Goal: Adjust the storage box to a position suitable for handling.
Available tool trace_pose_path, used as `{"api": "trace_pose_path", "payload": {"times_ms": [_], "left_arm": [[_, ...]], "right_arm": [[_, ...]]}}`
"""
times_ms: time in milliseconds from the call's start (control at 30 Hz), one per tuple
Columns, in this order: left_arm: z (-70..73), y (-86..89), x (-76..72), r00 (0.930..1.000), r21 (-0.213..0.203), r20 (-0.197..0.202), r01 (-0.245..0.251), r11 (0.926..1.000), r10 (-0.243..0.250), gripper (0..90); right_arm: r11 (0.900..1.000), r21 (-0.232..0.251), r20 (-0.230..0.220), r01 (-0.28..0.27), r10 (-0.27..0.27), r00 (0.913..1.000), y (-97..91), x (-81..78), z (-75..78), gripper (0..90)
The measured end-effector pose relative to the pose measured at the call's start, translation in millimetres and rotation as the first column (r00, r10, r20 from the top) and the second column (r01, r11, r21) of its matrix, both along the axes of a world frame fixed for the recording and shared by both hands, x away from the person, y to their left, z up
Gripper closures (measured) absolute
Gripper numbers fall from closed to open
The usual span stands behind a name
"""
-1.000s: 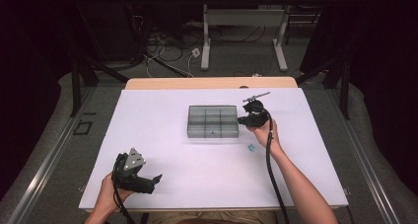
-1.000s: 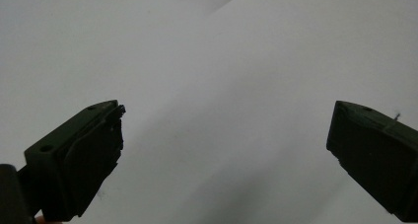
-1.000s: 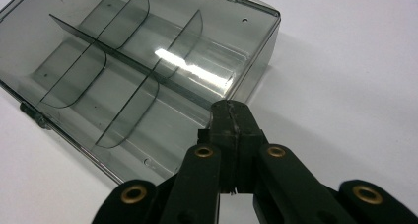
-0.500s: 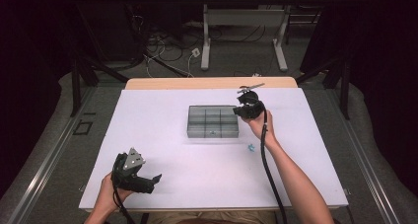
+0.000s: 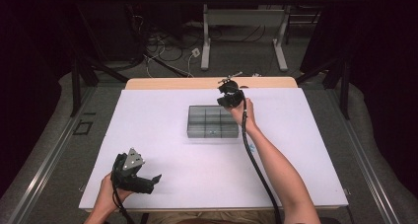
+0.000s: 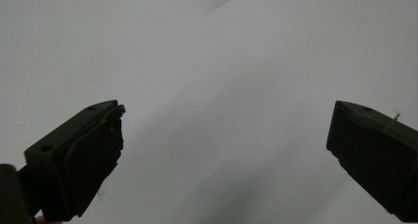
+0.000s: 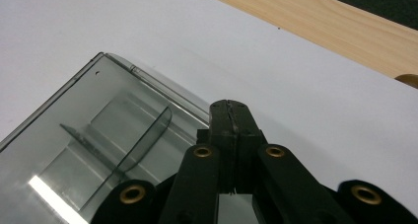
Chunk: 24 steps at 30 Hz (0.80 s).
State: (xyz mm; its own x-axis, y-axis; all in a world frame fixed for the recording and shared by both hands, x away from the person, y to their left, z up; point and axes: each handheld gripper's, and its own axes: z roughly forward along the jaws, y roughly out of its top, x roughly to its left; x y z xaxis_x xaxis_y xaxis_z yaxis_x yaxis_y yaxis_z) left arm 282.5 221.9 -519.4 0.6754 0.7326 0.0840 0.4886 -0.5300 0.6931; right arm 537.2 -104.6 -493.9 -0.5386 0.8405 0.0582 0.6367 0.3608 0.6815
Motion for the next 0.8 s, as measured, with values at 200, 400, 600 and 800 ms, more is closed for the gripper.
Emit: {"api": "trace_pose_path", "payload": {"times_ms": [200,400,600,800], "left_arm": [[0.4,-1.4,-0.5,0.9998,0.010,-0.018,0.013,0.9999,-0.013,0.6],[-1.0,-0.7,-0.4,1.0000,-0.001,-0.002,-0.002,1.0000,0.001,0.6],[-1.0,0.0,-0.4,1.0000,0.002,0.001,-0.002,1.0000,0.002,0.6],[-1.0,-0.7,0.0,1.0000,-0.002,0.002,0.002,1.0000,-0.002,0.5]], "right_arm": [[0.9997,-0.025,-0.005,0.000,0.000,1.0000,11.5,10.3,-13.1,90.0],[0.9991,-0.041,-0.010,0.007,-0.008,0.9999,21.8,20.4,-18.4,90.0],[0.9971,-0.071,-0.006,0.025,-0.025,0.9997,27.0,23.8,-23.4,90.0],[0.9967,-0.080,-0.024,0.014,-0.016,0.9996,27.8,22.6,-24.8,90.0]]}}
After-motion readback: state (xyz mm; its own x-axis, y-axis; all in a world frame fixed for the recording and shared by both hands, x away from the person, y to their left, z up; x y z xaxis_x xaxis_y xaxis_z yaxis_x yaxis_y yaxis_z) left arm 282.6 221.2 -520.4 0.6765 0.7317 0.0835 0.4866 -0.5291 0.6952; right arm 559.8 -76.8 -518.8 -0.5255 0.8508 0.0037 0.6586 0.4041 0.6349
